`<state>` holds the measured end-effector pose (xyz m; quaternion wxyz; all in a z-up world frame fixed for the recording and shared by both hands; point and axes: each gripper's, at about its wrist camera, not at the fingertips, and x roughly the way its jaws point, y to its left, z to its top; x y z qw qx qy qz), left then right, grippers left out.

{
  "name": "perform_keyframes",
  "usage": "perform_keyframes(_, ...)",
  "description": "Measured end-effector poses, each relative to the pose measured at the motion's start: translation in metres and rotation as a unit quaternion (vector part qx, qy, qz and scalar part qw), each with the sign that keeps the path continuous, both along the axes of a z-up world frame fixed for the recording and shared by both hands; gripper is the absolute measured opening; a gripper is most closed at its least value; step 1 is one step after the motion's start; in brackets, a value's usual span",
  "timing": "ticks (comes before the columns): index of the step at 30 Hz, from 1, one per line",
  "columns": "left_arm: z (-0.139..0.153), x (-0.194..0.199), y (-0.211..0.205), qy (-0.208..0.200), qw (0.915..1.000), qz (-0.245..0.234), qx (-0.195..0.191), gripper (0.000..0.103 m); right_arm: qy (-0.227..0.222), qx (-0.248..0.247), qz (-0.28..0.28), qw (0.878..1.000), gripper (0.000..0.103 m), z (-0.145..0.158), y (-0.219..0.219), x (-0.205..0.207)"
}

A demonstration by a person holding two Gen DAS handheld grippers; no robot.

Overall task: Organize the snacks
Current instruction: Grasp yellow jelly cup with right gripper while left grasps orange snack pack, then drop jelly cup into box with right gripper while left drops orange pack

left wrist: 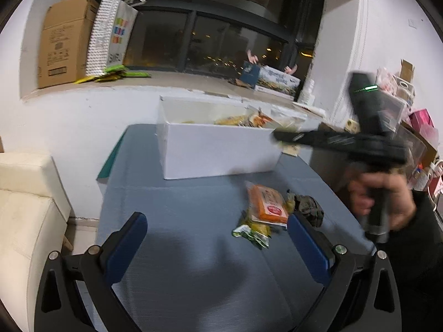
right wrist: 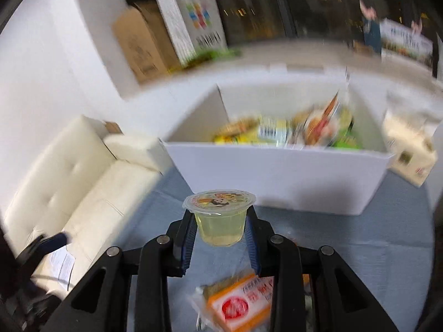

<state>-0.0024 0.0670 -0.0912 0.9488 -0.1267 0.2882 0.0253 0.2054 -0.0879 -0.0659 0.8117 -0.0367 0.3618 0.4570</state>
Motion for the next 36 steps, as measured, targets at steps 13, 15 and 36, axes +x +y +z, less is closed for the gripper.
perform_keyframes(13,-0.022,0.127,-0.068,0.110,0.9789,-0.172,0.003,0.103,-0.109,0.074,-0.082,0.988,0.035,0.048,-0.148,-0.064)
perform_keyframes(15,-0.033,0.149,-0.079,0.144,0.9753,-0.163,0.039,0.103,-0.105,0.079,-0.084,0.988,0.035,0.043,-0.156,-0.061)
perform_keyframes(36,-0.021,0.163,-0.097,0.121,0.9780,-0.133,0.106,0.014,-0.076,0.051,-0.121,0.988,0.035,0.008,-0.173,-0.048)
